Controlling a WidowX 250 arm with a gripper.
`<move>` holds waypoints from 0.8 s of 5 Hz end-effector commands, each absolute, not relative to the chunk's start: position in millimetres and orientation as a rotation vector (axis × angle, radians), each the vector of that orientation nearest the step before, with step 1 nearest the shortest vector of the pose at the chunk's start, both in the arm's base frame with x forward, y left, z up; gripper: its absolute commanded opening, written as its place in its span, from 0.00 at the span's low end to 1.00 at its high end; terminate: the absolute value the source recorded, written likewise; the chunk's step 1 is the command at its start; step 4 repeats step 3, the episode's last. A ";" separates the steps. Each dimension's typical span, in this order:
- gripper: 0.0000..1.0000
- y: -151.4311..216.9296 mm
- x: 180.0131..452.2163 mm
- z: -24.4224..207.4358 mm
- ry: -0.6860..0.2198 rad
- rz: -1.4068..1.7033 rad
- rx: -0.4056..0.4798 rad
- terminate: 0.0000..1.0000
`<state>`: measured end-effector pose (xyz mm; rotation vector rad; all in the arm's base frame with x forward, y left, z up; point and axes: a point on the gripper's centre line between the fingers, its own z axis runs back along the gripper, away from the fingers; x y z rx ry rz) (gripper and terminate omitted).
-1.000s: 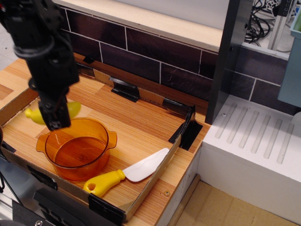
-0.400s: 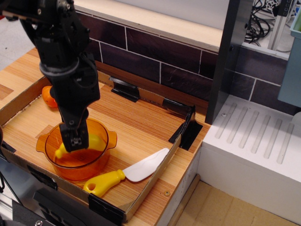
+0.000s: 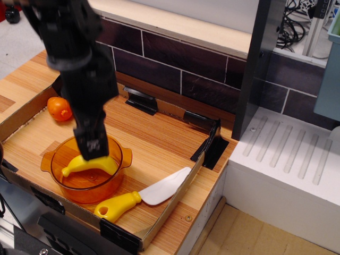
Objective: Put banana in pot
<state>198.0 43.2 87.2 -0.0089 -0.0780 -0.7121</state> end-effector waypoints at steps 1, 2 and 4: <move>1.00 39.2 229.2 129.0 -0.148 -0.705 0.040 0.00; 1.00 39.2 229.2 129.0 -0.148 -0.705 0.040 0.00; 1.00 39.2 229.2 129.0 -0.148 -0.705 0.040 1.00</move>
